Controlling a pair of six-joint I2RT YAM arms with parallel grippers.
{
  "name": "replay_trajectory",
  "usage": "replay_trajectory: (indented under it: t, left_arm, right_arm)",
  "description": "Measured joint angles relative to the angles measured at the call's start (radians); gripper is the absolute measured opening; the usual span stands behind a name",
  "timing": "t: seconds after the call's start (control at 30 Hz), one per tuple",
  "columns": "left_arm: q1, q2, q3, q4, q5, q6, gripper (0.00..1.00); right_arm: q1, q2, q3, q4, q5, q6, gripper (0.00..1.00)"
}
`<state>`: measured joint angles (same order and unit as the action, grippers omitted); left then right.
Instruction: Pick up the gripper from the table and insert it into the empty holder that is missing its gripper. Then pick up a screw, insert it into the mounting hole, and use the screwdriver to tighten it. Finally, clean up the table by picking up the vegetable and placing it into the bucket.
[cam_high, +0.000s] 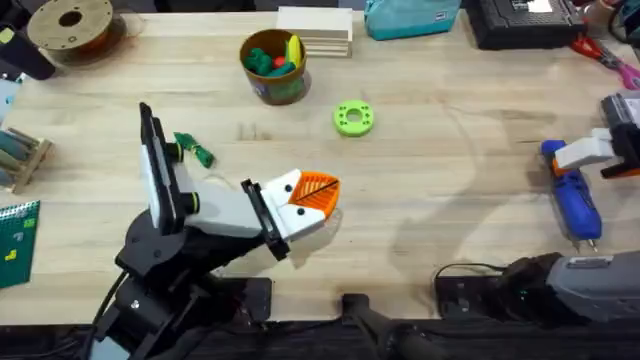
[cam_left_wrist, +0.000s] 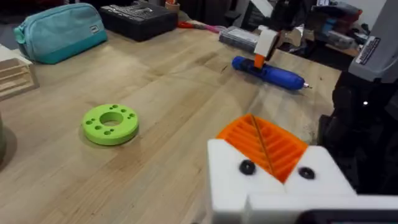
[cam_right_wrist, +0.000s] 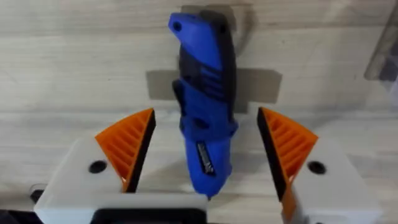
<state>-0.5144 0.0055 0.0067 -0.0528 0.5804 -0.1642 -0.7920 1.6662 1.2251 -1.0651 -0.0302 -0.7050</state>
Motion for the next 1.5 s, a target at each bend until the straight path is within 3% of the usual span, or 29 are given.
replay_trajectory:
  t: [0.23, 1.13, 1.2, 1.3, 1.5]
  left_arm:
    - [0.000, 0.000, 0.000, 0.000, 0.000, 0.000, 0.006]
    - [0.000, 0.000, 0.000, 0.000, 0.000, 0.000, 0.006]
    - [0.000, 0.000, 0.000, 0.000, 0.000, 0.000, 0.006]
    - [0.000, 0.000, 0.000, 0.000, 0.000, 0.000, 0.006]
    - [0.000, 0.000, 0.000, 0.000, 0.000, 0.000, 0.006]
  right_arm:
    - [0.011, 0.076, 0.000, 0.080, -0.001, -0.029, 0.990]
    - [0.052, 0.125, -0.035, 0.132, 0.015, -0.033, 0.966]
    - [0.052, 0.125, -0.036, 0.139, 0.019, -0.033, 0.873]
    - [0.052, 0.125, -0.038, 0.144, 0.026, -0.033, 0.614]
    - [0.053, 0.125, -0.041, 0.146, 0.029, -0.034, 0.203]
